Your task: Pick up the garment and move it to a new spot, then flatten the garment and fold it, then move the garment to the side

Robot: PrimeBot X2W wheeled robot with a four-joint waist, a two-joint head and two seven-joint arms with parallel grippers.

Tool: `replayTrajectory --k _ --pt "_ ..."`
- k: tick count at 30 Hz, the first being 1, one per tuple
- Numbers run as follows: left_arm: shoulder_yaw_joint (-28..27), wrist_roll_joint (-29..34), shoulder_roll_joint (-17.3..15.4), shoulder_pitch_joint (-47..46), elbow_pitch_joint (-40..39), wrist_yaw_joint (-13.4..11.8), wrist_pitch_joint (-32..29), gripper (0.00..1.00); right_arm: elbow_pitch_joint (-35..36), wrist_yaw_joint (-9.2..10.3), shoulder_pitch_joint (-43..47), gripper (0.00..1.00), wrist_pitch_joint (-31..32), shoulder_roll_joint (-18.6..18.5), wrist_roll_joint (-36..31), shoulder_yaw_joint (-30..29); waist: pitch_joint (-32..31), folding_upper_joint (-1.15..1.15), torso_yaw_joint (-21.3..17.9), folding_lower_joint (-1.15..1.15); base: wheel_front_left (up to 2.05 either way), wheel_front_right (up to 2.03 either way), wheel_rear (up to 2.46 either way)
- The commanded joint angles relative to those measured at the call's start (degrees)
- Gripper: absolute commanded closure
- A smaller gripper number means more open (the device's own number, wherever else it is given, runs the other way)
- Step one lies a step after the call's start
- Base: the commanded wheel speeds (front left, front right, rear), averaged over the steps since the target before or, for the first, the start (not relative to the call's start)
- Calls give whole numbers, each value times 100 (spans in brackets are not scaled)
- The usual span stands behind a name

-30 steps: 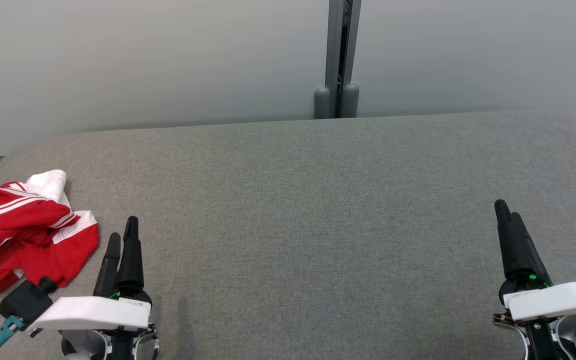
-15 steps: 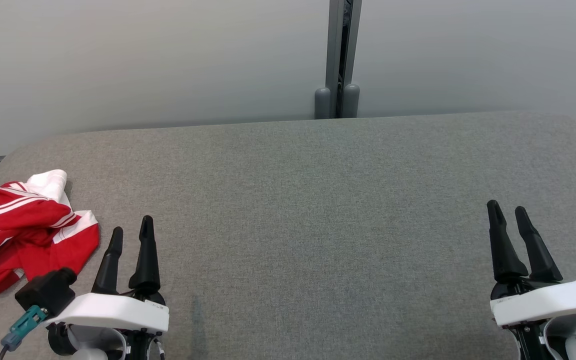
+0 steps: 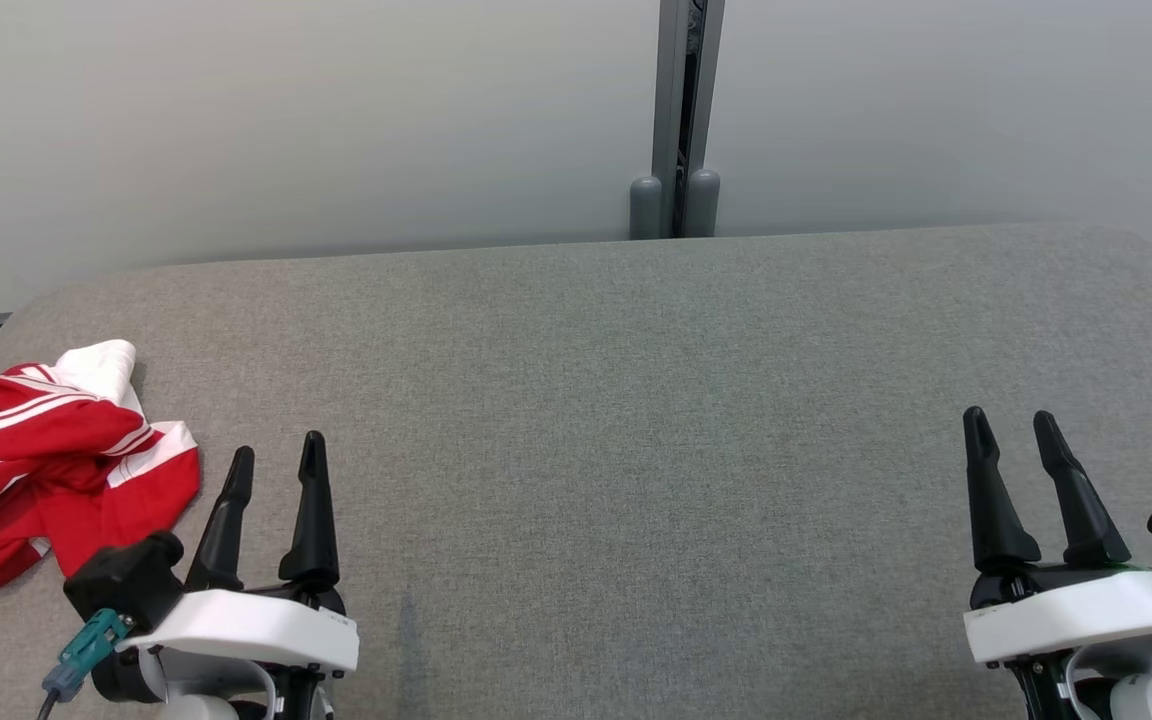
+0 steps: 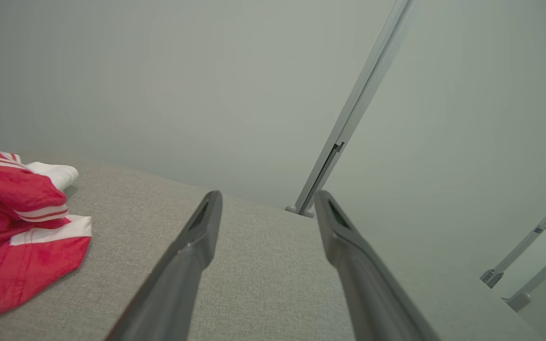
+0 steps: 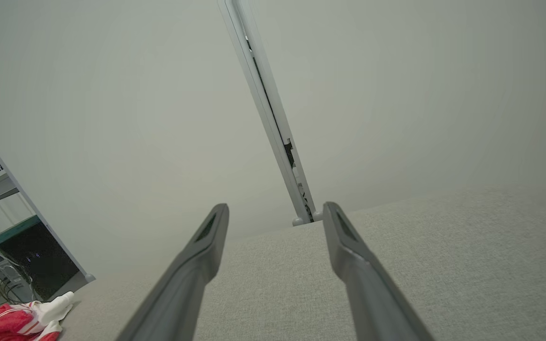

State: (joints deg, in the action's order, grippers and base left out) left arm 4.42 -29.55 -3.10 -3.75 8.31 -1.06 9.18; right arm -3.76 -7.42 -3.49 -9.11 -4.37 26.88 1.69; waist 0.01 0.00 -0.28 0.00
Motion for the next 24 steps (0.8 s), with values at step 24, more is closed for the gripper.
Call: replayTrajectory --k 24 --pt "159 1252 -20 -79 -152 -135 343 0 68 -10 -24 0 -348 -151 -1249 88 -3 0 31 0 0 0 0"
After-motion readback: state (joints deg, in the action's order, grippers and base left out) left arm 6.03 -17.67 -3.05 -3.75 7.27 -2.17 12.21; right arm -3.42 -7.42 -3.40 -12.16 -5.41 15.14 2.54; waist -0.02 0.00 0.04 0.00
